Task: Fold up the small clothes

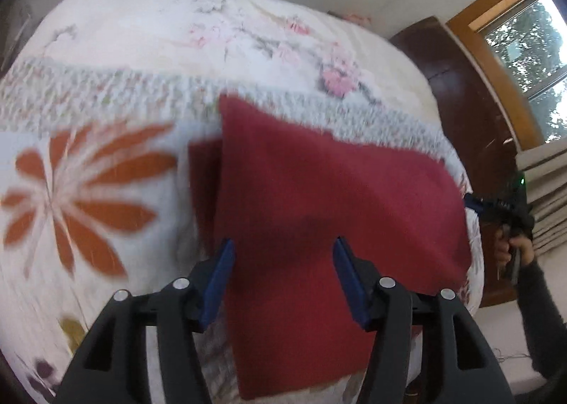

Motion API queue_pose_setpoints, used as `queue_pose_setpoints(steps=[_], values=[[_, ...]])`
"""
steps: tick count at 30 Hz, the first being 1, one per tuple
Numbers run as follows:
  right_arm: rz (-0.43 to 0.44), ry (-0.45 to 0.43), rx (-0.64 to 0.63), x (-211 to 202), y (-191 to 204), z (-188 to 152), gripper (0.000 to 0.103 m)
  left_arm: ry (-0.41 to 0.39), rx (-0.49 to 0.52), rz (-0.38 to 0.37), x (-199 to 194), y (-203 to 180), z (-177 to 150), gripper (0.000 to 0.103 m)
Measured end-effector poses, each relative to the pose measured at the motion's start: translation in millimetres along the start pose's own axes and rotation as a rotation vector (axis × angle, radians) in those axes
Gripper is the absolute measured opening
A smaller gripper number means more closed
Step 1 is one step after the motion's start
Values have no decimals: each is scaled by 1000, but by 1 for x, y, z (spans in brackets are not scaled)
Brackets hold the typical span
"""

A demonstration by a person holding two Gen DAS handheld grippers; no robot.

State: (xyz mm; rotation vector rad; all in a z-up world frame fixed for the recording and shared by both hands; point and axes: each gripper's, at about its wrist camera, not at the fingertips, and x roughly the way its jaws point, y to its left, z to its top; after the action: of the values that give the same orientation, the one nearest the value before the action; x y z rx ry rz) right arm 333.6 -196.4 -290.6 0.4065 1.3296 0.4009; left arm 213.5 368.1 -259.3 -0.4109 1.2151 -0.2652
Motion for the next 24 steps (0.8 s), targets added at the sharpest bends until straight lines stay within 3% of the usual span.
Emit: queue_pose_setpoints(steps=[2,3,6,13,17,20,21,24], values=[[-13,7,-20,3,4,-2,32,16,9,25,5,0,-12,58],[-12,-2,-31,2,7,-1,10,20,20,39,6,-1,-17,58],[13,-37,-28,-7,7,0,8,47,33,71,14,-3,-26,55],[-51,-46,28,-1,-15,10,7,84,39,85,22,3,-34,53],[-11,-7,47,10,-19,4,12,62,43,82,3,-4,-28,48],[29,-88,87,-13,-19,-3,22,25,83,46,-15,-21,-22,48],[38,-105,91,-19,-17,-6,28,7,94,3,-23,-28,-22,48],[109,-116,68,-36,-2,-24,33,-12,107,-115,-26,-42,-25,51]])
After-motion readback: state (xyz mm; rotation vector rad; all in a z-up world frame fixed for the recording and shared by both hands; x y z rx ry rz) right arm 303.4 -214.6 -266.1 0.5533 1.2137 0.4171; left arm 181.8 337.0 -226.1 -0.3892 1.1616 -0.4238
